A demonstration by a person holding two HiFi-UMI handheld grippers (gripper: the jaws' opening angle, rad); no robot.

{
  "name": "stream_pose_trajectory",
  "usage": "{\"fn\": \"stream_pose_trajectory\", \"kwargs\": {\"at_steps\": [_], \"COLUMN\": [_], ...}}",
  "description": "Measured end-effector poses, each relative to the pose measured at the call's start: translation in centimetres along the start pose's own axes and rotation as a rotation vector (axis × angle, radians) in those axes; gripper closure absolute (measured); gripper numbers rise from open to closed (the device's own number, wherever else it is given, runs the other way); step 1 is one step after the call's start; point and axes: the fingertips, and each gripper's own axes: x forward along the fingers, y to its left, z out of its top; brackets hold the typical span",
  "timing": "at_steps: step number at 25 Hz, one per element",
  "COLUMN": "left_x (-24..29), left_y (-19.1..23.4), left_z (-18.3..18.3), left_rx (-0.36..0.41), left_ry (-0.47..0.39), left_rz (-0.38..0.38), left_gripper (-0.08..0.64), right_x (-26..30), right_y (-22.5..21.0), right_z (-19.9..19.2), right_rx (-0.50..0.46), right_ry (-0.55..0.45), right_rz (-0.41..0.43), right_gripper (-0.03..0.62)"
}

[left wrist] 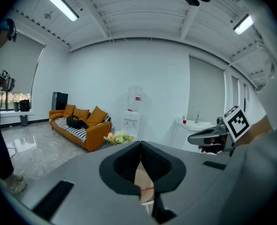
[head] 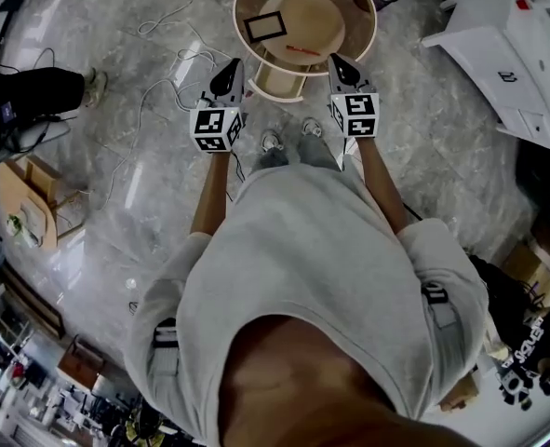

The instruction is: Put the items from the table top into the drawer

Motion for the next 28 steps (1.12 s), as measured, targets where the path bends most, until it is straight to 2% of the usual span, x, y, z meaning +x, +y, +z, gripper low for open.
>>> {"fn": "stream_pose_trajectory", "kwargs": {"at_steps": [11,21,28], "left_x": [1.1,1.9,2.9], "left_y": [-2.1,-2.4,0.0], "left_z": [-8.1,-17.3,-24.2], "left_rx": [-0.092,-0.156,-0.186], "left_ry": [0.13,0.194,0.199], "left_rz": [0.128,0.148,0.161], "left_gripper": [0.545,0.545,0.545], "right_x": [4.8,7.3,9.7], "right_y": [-2.6,-1.3,0.8], "right_z": [-6.9,-16.6,-23.2], "right_rx": [-0.017,-0.019,-0.024], "right_ry": [0.113,0.22,0.261], "right_rz": [0.149,0.212,0.232], "right_gripper": [0.569,0.569,0.569]}}
